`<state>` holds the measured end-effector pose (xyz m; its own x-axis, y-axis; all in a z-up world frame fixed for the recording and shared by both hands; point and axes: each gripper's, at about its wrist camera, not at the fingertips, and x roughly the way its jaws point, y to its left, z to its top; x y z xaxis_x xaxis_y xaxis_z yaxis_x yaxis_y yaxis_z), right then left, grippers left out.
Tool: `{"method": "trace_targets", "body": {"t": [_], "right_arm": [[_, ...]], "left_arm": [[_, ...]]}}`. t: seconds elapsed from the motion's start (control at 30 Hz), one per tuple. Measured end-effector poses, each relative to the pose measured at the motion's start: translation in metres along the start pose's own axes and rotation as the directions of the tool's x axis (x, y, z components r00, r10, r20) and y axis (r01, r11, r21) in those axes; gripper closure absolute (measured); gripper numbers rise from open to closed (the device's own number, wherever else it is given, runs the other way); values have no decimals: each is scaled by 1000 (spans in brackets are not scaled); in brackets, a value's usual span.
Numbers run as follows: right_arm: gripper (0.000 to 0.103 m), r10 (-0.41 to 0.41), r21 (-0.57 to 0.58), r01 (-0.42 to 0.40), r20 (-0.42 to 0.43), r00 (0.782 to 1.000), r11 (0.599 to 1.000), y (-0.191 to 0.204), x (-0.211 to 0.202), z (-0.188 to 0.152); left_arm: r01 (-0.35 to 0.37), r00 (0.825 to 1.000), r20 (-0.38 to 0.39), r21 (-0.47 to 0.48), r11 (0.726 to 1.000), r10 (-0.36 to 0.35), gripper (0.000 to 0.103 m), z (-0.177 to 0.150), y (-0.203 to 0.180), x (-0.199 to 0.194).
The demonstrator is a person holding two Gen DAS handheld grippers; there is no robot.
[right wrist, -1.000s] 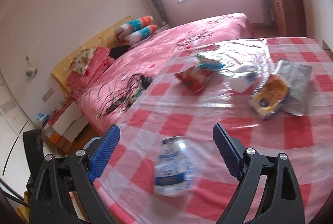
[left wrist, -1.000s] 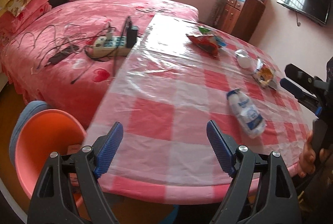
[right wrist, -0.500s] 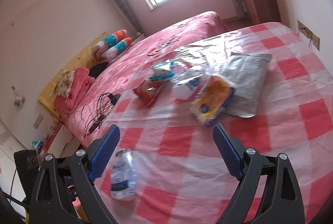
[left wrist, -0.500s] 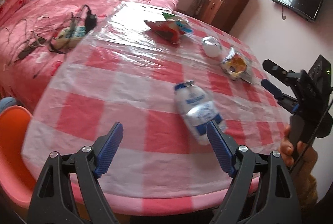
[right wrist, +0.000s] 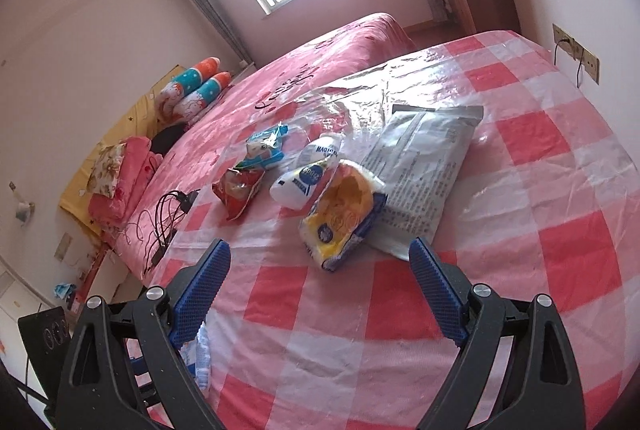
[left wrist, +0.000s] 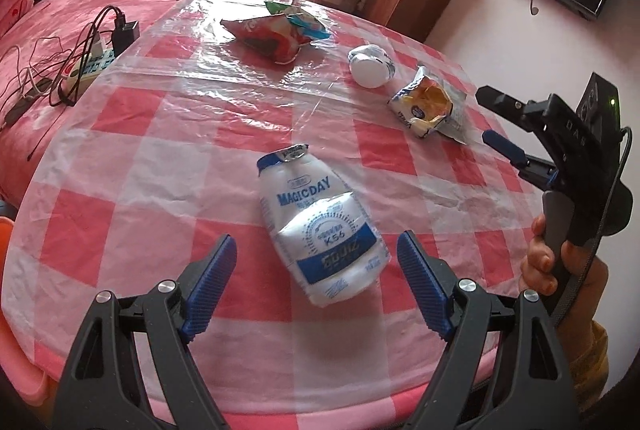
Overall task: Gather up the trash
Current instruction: 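Grasp the white MAGICDAY bottle with the left gripper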
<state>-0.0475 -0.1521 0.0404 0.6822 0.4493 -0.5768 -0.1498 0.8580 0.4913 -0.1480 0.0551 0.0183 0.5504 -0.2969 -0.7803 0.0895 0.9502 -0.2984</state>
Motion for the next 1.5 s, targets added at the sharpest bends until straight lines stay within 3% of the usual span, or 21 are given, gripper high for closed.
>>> {"method": "trace_targets", "body": {"t": [0.5, 0.63, 0.77, 0.9, 1.03, 1.33, 1.5], "right_arm": [[18, -69, -128, 65, -32, 997, 990, 2, 39, 34], [32, -58, -118, 49, -70, 996, 992, -6, 53, 32], [37, -51, -118, 42, -67, 996, 992, -9, 57, 33], [44, -43, -130, 34, -68, 997, 991, -10, 60, 33], [60, -44, -156, 31, -79, 996, 987, -6, 64, 30], [83, -40, -183, 16, -127, 991, 983, -1, 74, 25], [88, -21, -193, -5, -135, 991, 981, 1, 74, 24]], "left_arm": [[-56, 998, -8, 25, 998, 57, 20, 11, -11, 20], [-86, 996, 1, 44, 995, 86, 20, 13, -14, 24], [-135, 991, 13, 76, 988, 134, 20, 13, -18, 27], [-190, 982, 28, 106, 976, 188, 26, 12, -21, 31], [-242, 970, 44, 136, 961, 238, 33, 13, -25, 34], [-257, 966, 49, 129, 958, 252, 38, 17, -21, 36], [-247, 969, 46, 114, 962, 243, 41, 20, -16, 36]]}}
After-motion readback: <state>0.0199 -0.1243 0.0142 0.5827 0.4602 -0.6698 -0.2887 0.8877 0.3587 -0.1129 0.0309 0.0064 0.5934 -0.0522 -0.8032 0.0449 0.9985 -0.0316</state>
